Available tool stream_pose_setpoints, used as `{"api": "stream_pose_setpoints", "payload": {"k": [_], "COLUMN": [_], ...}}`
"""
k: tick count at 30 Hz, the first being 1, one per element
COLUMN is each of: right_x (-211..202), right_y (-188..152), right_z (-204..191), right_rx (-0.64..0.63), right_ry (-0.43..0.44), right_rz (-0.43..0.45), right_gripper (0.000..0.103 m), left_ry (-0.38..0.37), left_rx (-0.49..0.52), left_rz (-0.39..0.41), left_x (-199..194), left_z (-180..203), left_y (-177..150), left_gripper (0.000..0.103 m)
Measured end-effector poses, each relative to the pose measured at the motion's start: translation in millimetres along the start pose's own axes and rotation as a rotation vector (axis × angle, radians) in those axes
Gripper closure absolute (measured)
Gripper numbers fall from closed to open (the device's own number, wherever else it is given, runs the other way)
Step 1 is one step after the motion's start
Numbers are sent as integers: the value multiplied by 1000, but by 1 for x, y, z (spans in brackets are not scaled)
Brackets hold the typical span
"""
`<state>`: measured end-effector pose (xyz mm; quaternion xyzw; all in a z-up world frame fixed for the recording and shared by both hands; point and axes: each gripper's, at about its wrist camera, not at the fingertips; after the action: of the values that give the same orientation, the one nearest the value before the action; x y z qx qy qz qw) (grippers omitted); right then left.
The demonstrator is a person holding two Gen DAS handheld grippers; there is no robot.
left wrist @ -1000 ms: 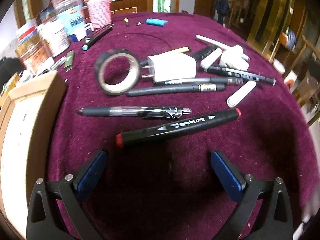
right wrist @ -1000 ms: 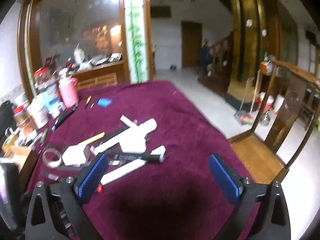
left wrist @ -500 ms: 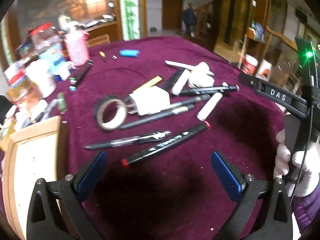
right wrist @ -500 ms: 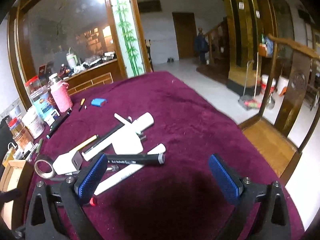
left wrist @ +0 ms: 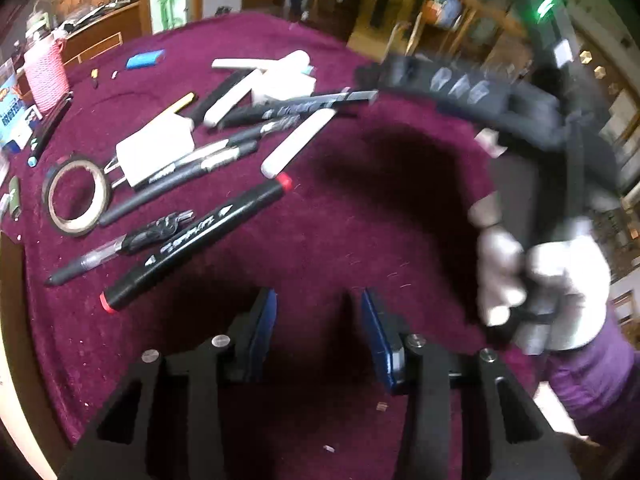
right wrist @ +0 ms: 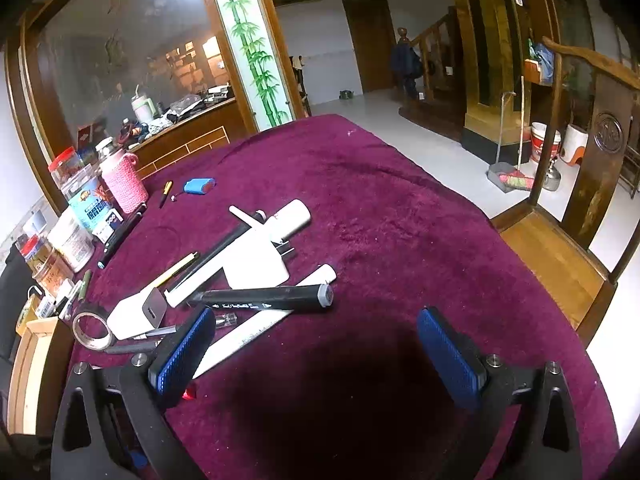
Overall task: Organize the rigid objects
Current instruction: 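Lower the left tool onto the black red-capped marker and close on it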
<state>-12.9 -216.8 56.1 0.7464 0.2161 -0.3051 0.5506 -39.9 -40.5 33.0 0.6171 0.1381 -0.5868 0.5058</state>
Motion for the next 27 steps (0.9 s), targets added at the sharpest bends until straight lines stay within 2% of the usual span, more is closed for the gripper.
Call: {"api": "stream_pose_setpoints", "payload": {"k": [1,4,5,9,12,15,16,21,27], "right_x": [0,3,3,4,6,9,10,10,12], "right_y": [0,0,0,1,0,0,0,0,0], "right_z": [0,-1,-1,0,1,1,1,2,4], "right_rx": [3,3,2,6,9,10,11,17,18], "right_ry": [1,-3,-6,-6,-1,8,9,8,4], "right_rz": [-2,-15,-16,-20,-32,-52,-56,-57,-64], "right_gripper": [1,1,1,1,1,1,1,1,1], "left_ry": [13,196,205,154,81,-52,-56,25,122], "left_rx": [-1,28,32,-48,-55,-48,-39,-29,-82], "left_rz": [25,106,102,-38,-18,-41,-48,-44,-2], "left_x": [-6,-22,-21,9,8,3,4,14,28], "left_z": [-2,-16,-26,-61,-49,-32,-25,-12,-16], "left_y": [2,14,18,21,7,-6,-8,2,21], "left_gripper": [58,30,28,29,29,29,29,30,30]}}
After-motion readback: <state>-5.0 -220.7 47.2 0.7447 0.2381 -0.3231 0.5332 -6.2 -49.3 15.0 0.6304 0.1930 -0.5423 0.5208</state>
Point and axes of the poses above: each gripper's, at about its wrist camera, not at the fingertips, and x roughly the way its jaws point, z to its right, y to its top, and after that the axes turned 3 degrees about -z, right-handed
